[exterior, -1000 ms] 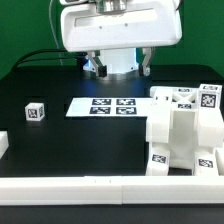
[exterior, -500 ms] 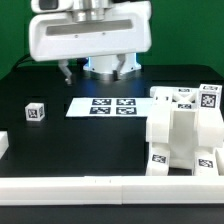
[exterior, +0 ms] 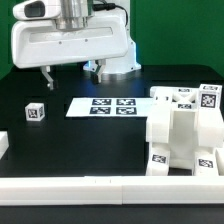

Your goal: Assemble chair

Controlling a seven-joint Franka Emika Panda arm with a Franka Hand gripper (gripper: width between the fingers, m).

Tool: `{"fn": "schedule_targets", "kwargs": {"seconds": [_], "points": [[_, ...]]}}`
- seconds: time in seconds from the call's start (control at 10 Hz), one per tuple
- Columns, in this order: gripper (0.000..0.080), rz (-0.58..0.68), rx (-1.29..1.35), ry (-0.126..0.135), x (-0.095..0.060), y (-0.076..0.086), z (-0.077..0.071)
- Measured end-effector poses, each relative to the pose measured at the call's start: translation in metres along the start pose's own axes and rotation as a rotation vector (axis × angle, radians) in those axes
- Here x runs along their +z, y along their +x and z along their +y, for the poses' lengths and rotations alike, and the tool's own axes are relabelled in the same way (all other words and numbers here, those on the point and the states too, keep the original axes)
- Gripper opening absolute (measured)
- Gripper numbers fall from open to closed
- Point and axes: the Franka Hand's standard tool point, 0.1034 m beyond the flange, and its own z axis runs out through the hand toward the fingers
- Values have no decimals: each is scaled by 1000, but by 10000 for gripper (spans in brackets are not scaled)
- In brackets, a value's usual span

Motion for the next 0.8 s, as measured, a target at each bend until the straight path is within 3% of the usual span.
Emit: {"fn": "schedule_targets", "kwargs": {"seconds": [0.2,0.3,0.4,0.5,0.8], "points": [[649,-160,84,60,7,-19,20],[649,-229,119,75,8,-21,29],[649,-279,130,83,9,-20,31],[649,-317,99,76,7,-15,23],[649,-470,129,115,12,-21,21]]}}
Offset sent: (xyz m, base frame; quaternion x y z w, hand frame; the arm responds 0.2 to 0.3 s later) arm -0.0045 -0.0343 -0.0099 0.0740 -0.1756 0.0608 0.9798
